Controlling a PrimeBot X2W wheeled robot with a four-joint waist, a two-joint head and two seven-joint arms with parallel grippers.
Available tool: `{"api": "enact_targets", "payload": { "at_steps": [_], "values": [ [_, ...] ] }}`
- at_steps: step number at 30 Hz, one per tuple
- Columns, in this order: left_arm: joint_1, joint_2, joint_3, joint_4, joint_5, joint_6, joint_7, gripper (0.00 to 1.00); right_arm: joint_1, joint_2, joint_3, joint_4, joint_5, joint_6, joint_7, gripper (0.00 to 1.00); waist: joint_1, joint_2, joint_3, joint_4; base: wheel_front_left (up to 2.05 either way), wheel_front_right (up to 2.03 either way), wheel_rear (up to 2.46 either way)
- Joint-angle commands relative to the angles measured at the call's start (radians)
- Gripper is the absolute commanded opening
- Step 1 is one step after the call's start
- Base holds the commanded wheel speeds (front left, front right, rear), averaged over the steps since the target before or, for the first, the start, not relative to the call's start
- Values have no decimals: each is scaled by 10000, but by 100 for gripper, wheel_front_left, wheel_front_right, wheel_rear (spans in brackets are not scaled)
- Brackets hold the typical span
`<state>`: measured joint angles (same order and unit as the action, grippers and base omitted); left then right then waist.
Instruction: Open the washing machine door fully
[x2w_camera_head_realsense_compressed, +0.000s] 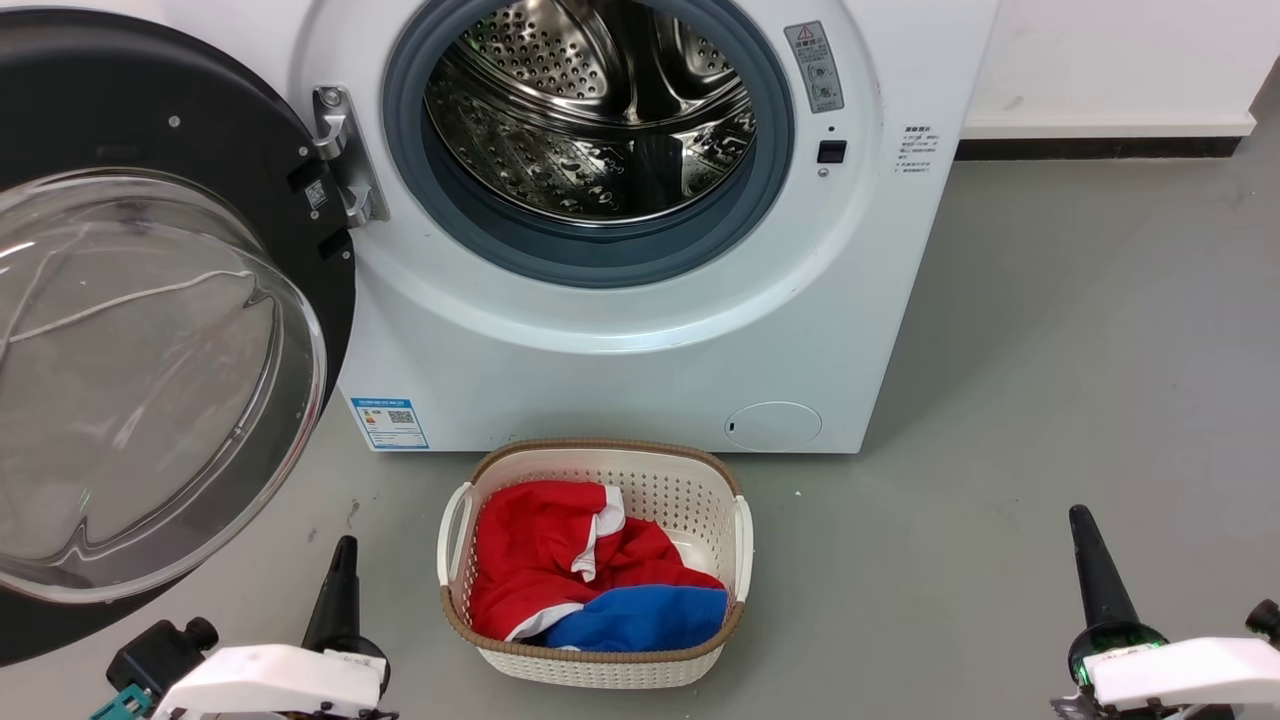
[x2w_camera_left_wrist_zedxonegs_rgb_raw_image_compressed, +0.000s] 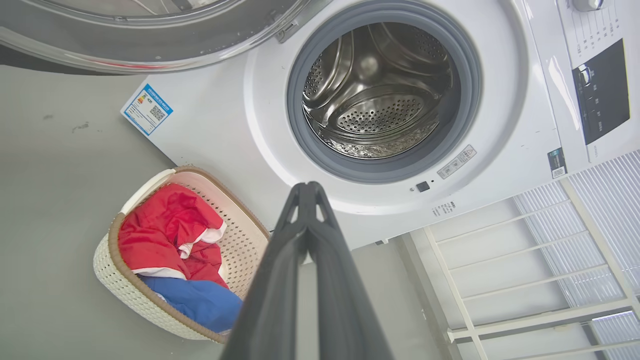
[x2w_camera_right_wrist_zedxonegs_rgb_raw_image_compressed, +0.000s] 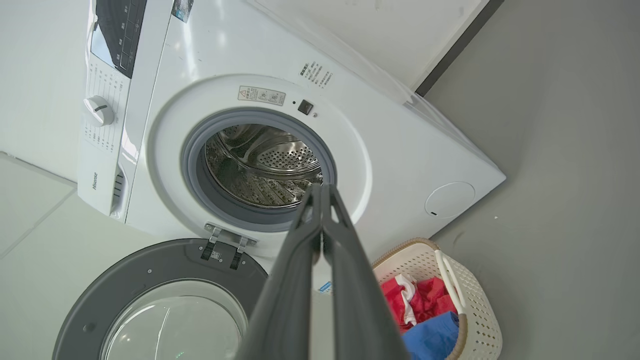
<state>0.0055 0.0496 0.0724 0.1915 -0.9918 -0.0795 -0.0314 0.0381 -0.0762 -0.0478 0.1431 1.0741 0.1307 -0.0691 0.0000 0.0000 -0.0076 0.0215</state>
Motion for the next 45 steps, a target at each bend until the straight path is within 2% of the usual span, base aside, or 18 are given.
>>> {"api": "enact_targets", "payload": {
  "at_steps": [1, 22, 45],
  "values": [
    [-273, 19, 53, -53, -367, -104, 82, 0, -280, -82, -20, -14, 343, 1, 69, 0, 0, 0, 3, -6, 0, 0, 0],
    [-644, 17, 202, 176, -2620, -268, 626, 0, -757, -75, -110, 382, 2426, 2, 623, 0, 0, 0, 37, -73, 0, 0, 0],
    [-965, 14, 329, 382, -4583, -421, 1094, 0, -1175, -36, -218, 726, 4214, 2, 1136, 0, 0, 0, 72, -143, 0, 0, 0]
  ]
}}
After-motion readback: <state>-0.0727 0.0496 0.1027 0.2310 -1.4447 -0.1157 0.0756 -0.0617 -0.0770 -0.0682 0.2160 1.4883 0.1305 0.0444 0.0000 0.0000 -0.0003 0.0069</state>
